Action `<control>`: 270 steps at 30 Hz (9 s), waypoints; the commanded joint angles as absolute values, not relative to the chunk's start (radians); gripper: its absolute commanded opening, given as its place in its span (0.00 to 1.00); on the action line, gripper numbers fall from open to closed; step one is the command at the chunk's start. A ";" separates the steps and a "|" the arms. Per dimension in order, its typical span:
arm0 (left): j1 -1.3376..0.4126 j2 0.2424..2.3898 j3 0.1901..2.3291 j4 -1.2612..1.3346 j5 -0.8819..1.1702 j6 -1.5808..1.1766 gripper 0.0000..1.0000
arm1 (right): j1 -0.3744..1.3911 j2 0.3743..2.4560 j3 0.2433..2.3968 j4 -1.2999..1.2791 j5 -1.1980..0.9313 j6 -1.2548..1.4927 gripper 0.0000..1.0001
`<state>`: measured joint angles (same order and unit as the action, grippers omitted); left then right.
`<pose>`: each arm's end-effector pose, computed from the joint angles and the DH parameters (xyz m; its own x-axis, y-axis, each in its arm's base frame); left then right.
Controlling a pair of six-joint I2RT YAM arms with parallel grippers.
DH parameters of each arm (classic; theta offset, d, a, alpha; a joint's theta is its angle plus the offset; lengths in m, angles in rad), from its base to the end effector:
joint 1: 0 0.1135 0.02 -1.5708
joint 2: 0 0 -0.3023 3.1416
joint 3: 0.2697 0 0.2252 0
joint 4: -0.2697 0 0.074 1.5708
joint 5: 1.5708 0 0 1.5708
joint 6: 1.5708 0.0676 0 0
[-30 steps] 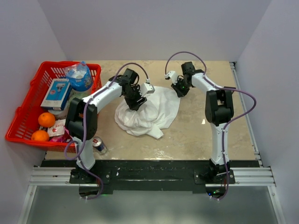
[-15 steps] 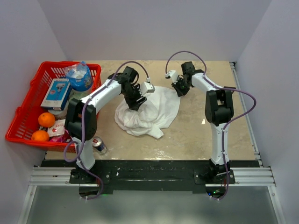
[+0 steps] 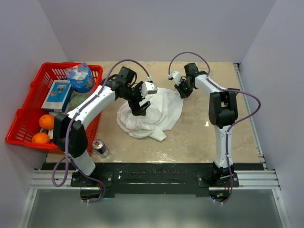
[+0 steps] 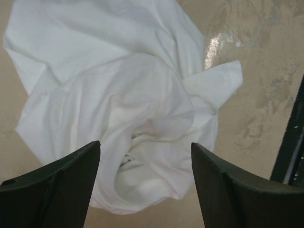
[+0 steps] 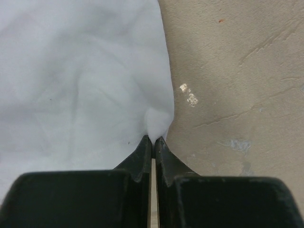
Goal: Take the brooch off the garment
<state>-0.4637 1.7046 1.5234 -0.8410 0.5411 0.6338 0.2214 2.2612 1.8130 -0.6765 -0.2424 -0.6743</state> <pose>0.3006 -0.1892 0.3204 -0.2456 0.6904 -0.6805 0.9544 0.2949 -0.0453 0.4788 0.1244 0.1806 -0.4913 -0.7318 -0.4722 -0.7949 0.5984 -0.1002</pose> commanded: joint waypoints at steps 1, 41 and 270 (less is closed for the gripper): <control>-0.492 1.710 1.412 -0.740 0.526 0.554 0.99 | 0.218 2.238 1.801 -0.670 -0.195 -0.664 0.00; -0.523 1.842 1.480 -0.752 0.577 0.548 0.11 | 0.216 2.200 1.756 -0.644 -0.141 -0.634 0.00; -0.403 2.243 2.017 -0.054 0.149 0.769 0.00 | 0.020 1.972 1.733 -0.297 0.011 -0.269 0.00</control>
<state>-0.4202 2.2127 1.8908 -0.1349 0.2195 0.7773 0.0204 1.8107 1.4902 -0.3119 -0.0250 -0.3210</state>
